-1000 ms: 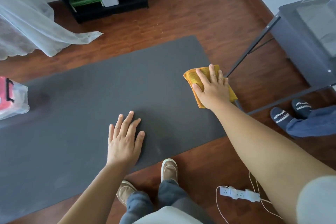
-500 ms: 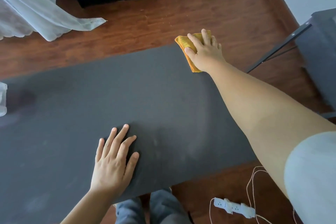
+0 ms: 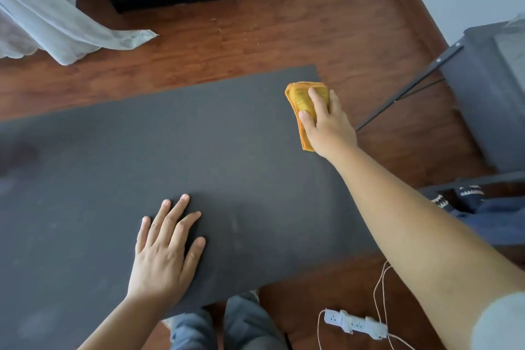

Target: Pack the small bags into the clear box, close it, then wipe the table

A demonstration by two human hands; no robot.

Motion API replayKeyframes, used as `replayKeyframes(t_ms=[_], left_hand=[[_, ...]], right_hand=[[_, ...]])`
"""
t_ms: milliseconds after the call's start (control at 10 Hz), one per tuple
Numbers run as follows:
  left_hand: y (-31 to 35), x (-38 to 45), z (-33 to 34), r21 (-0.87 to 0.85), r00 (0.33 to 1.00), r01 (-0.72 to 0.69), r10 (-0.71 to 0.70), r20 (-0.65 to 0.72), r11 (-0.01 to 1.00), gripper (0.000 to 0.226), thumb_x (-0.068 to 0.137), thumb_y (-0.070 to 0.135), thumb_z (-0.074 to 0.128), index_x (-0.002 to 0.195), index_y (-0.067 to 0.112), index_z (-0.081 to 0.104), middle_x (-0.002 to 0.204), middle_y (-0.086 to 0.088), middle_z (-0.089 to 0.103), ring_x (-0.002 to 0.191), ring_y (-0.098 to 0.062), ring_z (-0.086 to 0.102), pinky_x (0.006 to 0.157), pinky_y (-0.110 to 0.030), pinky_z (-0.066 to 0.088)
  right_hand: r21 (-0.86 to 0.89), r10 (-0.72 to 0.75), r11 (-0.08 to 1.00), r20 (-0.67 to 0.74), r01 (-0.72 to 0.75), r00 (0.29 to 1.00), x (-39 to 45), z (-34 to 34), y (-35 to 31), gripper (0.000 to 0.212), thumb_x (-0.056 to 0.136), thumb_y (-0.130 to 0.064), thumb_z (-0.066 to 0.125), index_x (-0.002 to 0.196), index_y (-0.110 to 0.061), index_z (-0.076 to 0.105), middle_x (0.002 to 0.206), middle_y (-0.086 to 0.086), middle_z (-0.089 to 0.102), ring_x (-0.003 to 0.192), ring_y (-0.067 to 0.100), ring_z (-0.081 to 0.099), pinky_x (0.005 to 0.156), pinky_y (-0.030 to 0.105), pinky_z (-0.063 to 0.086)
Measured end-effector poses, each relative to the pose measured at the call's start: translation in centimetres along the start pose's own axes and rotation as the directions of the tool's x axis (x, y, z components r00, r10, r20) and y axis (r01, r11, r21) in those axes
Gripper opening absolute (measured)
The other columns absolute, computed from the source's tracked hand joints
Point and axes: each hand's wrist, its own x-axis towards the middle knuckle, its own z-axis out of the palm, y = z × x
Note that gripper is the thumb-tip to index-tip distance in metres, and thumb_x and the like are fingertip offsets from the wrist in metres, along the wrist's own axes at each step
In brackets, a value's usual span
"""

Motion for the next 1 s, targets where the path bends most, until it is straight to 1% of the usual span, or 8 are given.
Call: replayKeyframes(t_ms=[100, 200, 300, 400, 500, 800, 900, 1000], left_hand=[[0.0, 0.0, 0.0, -0.003, 1.000, -0.001, 0.001, -0.001, 1.000, 0.052, 0.097, 0.054, 0.023, 0.130, 0.025, 0.049, 0.157, 0.006, 0.029, 0.148, -0.020, 0.016, 0.116, -0.046, 0.011], [0.0, 0.0, 0.0, -0.009, 1.000, 0.004, -0.004, -0.002, 1.000, 0.049, 0.095, 0.050, 0.028, 0.131, 0.025, 0.049, 0.157, 0.006, 0.029, 0.148, -0.021, 0.016, 0.116, -0.048, 0.013], [0.0, 0.0, 0.1, -0.007, 1.000, -0.001, 0.001, -0.006, 1.000, 0.049, 0.095, 0.050, 0.029, 0.132, 0.025, 0.049, 0.157, 0.005, 0.029, 0.148, -0.021, 0.016, 0.116, -0.048, 0.012], [-0.1, 0.0, 0.2, -0.004, 1.000, -0.008, 0.007, -0.016, 1.000, 0.049, 0.095, 0.050, 0.028, 0.132, 0.025, 0.048, 0.157, 0.004, 0.030, 0.147, -0.022, 0.017, 0.116, -0.049, 0.012], [-0.2, 0.0, 0.3, -0.011, 1.000, -0.007, 0.006, -0.022, 1.000, 0.049, 0.095, 0.050, 0.026, 0.133, 0.025, 0.047, 0.158, 0.004, 0.028, 0.147, -0.023, 0.016, 0.116, -0.049, 0.012], [-0.5, -0.5, -0.2, -0.076, 0.998, 0.004, -0.010, -0.067, 0.997, 0.049, 0.097, 0.049, 0.024, 0.130, 0.025, 0.050, 0.159, 0.005, 0.023, 0.148, -0.023, 0.013, 0.117, -0.050, 0.009], [-1.6, -1.4, -1.5, -0.092, 0.993, 0.028, -0.039, -0.115, 0.995, 0.048, 0.097, 0.048, 0.025, 0.130, 0.024, 0.049, 0.159, 0.005, 0.024, 0.148, -0.024, 0.014, 0.116, -0.052, 0.011], [-4.2, -3.1, -2.2, -0.087, 0.979, 0.110, -0.123, -0.161, 0.990, 0.054, 0.096, 0.049, 0.025, 0.136, 0.021, 0.047, 0.159, 0.005, 0.024, 0.148, -0.023, 0.014, 0.117, -0.051, 0.011]], right_hand=[[-0.083, -0.017, 0.996, -0.041, 0.014, 0.999, -4.9, 0.6, 1.7, 0.058, 0.095, -0.059, 0.025, 0.149, -0.043, 0.013, 0.162, 0.008, 0.008, 0.127, 0.040, 0.041, 0.098, 0.048, 0.039], [-0.184, -0.009, 0.983, -0.065, -0.003, 0.998, -9.4, 1.4, 3.2, 0.062, 0.094, -0.059, 0.023, 0.151, -0.037, 0.015, 0.162, 0.015, 0.008, 0.136, 0.040, 0.033, 0.106, 0.052, 0.034], [-0.268, -0.027, 0.963, -0.070, 0.008, 0.997, -13.5, 2.3, 4.1, 0.063, 0.094, -0.060, 0.019, 0.152, -0.036, 0.014, 0.163, 0.013, 0.006, 0.144, 0.039, 0.019, 0.110, 0.059, 0.024], [-0.280, -0.058, 0.959, -0.042, 0.044, 0.997, -16.8, 3.0, 4.6, 0.062, 0.095, -0.062, 0.018, 0.152, -0.038, 0.012, 0.163, 0.010, 0.005, 0.148, 0.038, 0.008, 0.113, 0.063, 0.015], [-0.279, -0.072, 0.958, -0.004, 0.068, 0.997, -19.4, 3.5, 4.8, 0.062, 0.094, -0.065, 0.011, 0.152, -0.043, 0.006, 0.164, 0.006, -0.001, 0.149, 0.035, -0.001, 0.115, 0.061, 0.005], [-0.268, -0.054, 0.961, 0.045, 0.064, 0.998, -21.8, 3.4, 4.8, 0.061, 0.093, -0.067, 0.011, 0.150, -0.047, 0.003, 0.164, 0.000, -0.009, 0.149, 0.030, -0.009, 0.115, 0.058, -0.003], [-0.142, -0.029, 0.989, 0.052, 0.036, 0.998, -21.8, 2.8, 4.1, 0.060, 0.095, -0.062, 0.024, 0.150, -0.046, 0.007, 0.163, 0.000, -0.010, 0.149, 0.026, -0.013, 0.114, 0.060, -0.007], [0.129, -0.006, 0.991, -0.138, 0.024, 0.990, -22.4, 1.2, 2.8, 0.057, 0.095, -0.052, 0.037, 0.148, -0.042, 0.019, 0.164, 0.005, 0.003, 0.150, 0.026, -0.004, 0.114, 0.061, -0.006]])
